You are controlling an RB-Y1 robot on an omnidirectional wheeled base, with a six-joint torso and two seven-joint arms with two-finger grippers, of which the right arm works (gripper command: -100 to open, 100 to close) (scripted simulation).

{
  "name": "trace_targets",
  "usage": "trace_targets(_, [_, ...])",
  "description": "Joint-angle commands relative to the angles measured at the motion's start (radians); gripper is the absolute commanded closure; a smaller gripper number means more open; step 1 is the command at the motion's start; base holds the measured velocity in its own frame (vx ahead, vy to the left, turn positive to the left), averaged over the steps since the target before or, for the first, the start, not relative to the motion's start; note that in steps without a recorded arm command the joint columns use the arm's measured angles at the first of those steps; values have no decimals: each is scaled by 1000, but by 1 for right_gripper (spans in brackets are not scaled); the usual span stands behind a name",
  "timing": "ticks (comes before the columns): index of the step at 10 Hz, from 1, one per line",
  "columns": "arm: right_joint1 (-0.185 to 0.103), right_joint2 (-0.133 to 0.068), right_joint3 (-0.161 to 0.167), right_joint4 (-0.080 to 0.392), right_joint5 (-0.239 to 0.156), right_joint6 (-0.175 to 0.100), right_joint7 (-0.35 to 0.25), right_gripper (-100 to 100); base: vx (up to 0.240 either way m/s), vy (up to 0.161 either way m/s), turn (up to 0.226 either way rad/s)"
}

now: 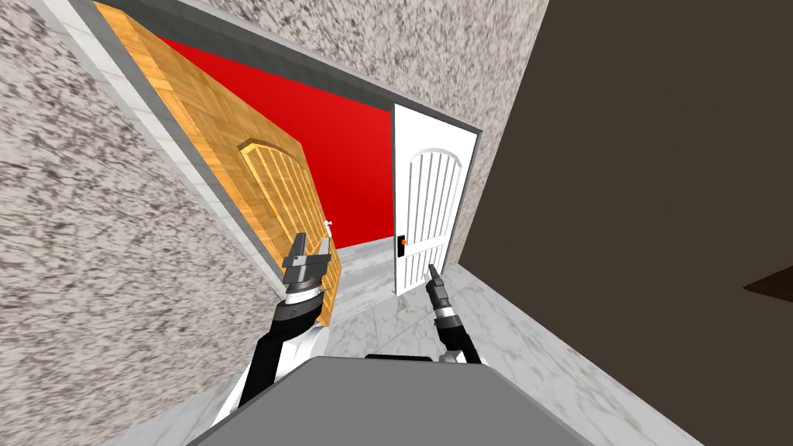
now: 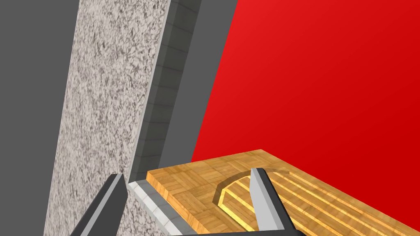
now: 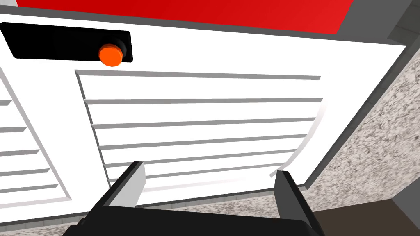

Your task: Push the door open

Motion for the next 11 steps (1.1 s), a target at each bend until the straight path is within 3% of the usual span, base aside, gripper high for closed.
trace_targets(1, [2, -5, 33, 26, -1, 7, 5, -100, 180, -74, 36])
trace_targets(10, [-2, -33, 194, 172, -13, 56, 31, -100, 220, -74, 35])
trace_targets(11, [-2, -34, 200, 177, -13, 58, 32, -100, 195, -45, 14])
